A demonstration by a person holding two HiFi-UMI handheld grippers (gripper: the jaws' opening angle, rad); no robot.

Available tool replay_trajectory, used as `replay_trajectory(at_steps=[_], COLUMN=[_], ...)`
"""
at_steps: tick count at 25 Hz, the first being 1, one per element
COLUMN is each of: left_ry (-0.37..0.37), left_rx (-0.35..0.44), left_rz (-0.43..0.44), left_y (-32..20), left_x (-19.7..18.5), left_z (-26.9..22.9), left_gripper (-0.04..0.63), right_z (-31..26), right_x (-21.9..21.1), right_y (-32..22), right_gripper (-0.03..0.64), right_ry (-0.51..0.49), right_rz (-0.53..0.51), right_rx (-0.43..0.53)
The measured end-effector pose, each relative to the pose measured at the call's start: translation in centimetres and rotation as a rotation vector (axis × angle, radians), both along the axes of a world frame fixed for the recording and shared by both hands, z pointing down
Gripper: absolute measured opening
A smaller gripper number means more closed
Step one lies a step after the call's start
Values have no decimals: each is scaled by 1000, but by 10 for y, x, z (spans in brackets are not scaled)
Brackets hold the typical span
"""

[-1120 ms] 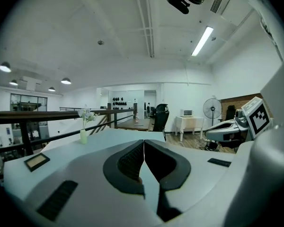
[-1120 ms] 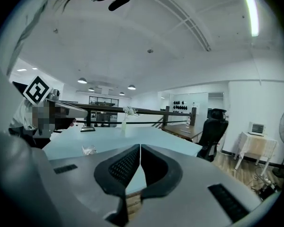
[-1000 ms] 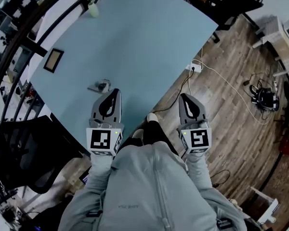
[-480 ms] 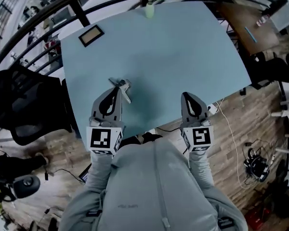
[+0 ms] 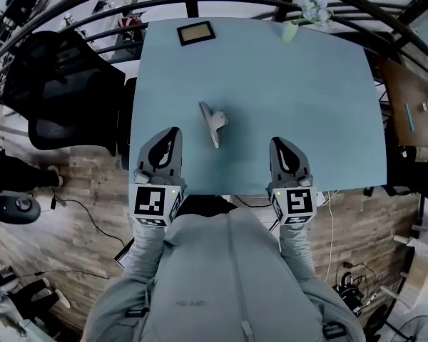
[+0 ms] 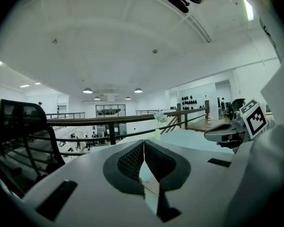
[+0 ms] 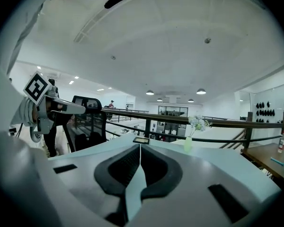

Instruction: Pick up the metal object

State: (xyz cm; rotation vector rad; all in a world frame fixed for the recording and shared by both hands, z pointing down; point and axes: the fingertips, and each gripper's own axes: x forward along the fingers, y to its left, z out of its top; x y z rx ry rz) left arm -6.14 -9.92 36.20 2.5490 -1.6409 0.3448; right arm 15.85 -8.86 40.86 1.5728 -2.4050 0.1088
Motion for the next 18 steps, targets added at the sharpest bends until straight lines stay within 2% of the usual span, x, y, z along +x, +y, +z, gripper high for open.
replay_trajectory(at_steps=[6, 18], left_ry=[-7, 33], left_rx=[-3, 48], left_rz=[-43, -19], left_y=[-2, -59], left_x=[-27, -51], left_z=[4, -4], left_gripper=[28, 28], right_z=[7, -4], right_x=[-31, -61], right_y=[-16, -68], right_gripper=[25, 25], right_ry=[-8, 9], right_rz=[-55, -42], right_rx=[-4, 24])
